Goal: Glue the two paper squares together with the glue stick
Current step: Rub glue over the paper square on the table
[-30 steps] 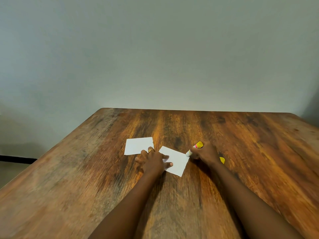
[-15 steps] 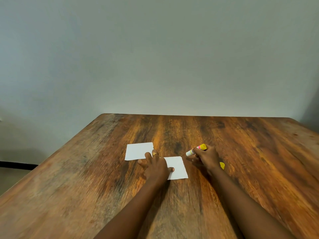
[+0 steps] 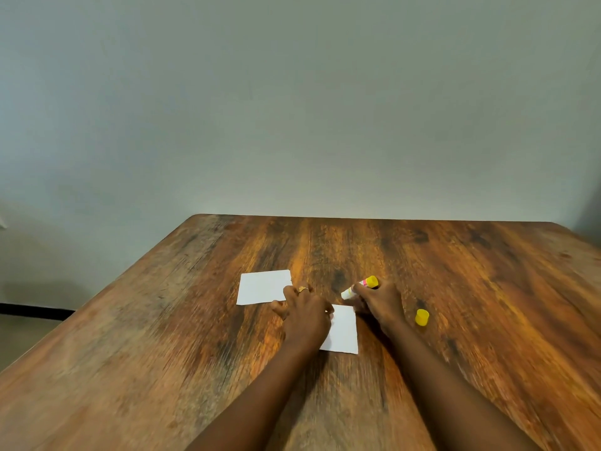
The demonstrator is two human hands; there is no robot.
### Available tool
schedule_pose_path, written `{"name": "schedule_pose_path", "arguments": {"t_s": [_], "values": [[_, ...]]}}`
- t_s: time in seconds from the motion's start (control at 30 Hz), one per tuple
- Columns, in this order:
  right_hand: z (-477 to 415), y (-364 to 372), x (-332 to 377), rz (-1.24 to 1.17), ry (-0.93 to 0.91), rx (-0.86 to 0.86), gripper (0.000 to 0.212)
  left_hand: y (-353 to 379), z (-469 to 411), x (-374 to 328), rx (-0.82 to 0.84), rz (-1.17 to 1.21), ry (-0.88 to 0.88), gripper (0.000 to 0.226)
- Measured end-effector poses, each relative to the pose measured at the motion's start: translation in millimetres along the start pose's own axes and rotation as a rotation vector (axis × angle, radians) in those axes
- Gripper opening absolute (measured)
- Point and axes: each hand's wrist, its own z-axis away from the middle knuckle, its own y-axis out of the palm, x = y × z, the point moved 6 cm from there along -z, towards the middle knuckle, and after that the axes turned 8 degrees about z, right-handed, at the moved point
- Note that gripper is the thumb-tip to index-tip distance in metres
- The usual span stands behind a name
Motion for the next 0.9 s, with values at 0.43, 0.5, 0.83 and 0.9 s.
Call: {"name": "schedule_pose_path", "arguments": {"t_s": [0.43, 0.5, 0.83, 0.9], "values": [[-4, -3, -7, 0.056, -0.003, -0.055, 0.024, 17, -6, 5, 0.086, 0.014, -0.086, 0.036], [-4, -2, -7, 0.056, -0.001, -0.067, 0.026, 18, -7, 5, 0.083, 0.019, -0.093, 0.037], [-6, 3, -5, 0.105, -0.035, -0.076, 0.029, 17, -9, 7, 0.107, 0.053, -0.135, 0.037], [-6, 3, -5, 0.114, -0.042, -0.068, 0.028, 17, -9, 7, 0.109, 0.041, -0.130, 0.037]]}}
